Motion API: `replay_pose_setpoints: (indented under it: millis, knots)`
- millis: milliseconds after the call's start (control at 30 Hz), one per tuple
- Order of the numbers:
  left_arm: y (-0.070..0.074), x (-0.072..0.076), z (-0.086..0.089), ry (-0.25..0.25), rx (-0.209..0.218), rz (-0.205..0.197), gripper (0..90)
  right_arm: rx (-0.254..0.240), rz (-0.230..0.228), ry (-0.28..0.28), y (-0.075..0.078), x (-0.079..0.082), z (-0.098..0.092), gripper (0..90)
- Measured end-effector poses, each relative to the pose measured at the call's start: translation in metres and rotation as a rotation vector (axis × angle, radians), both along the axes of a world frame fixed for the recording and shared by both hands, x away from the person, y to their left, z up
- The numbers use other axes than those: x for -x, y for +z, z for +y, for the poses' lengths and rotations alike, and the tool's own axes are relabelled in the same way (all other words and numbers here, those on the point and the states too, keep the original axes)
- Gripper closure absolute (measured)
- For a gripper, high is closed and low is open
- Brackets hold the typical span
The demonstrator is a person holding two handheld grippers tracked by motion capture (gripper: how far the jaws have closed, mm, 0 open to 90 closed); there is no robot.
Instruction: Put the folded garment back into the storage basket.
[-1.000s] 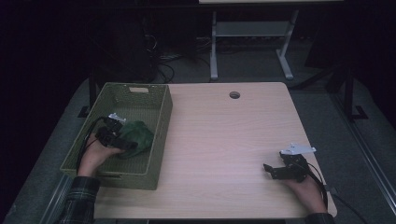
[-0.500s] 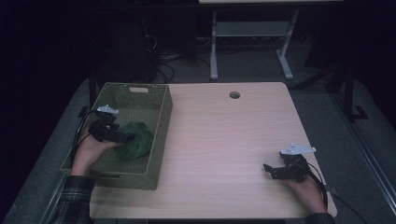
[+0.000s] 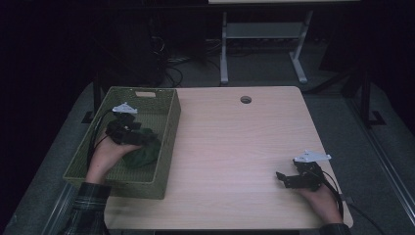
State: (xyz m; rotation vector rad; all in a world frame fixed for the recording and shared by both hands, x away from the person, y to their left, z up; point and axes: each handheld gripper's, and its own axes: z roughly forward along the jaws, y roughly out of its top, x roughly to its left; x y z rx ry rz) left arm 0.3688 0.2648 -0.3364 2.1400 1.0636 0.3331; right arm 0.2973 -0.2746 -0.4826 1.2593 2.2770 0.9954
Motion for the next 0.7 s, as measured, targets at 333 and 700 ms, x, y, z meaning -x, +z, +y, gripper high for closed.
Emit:
replay_pose_setpoints:
  millis: [333,700]
  knots:
    - [0.010,0.005,-0.049,-0.071,0.041,-0.037,14.0,0.000,0.000,0.000,0.000,0.000,0.000,13.1]
    - [0.003,0.012,-0.109,-0.146,0.073,-0.048,14.0,0.000,0.000,0.000,0.000,0.000,0.000,13.1]
